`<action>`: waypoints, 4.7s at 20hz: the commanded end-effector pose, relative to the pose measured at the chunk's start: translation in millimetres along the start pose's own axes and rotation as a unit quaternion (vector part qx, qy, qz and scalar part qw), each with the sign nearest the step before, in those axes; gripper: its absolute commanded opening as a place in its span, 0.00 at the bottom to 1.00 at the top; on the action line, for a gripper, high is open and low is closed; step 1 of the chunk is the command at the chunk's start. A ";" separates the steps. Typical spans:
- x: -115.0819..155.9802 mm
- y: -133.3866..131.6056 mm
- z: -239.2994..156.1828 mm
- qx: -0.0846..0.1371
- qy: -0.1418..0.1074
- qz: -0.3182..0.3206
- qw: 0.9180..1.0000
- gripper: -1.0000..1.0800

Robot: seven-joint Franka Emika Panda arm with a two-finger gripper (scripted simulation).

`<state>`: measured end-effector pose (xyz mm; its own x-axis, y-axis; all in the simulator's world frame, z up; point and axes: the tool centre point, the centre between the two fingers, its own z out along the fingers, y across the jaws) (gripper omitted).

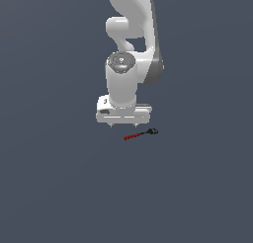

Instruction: Pick up the object and move it to a goal position.

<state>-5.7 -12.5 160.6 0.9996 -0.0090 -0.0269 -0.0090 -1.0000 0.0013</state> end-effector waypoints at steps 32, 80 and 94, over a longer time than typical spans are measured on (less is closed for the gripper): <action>-1.0 -20.9 20.2 0.004 0.000 0.090 0.996 0.96; -38.3 -93.9 100.6 0.008 0.010 0.572 0.820 0.96; -38.7 -93.8 132.4 0.008 0.010 0.574 0.819 0.96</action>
<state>-46.5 81.7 37.1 0.3337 -0.9427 -0.0003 -0.9427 -0.3337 -0.0005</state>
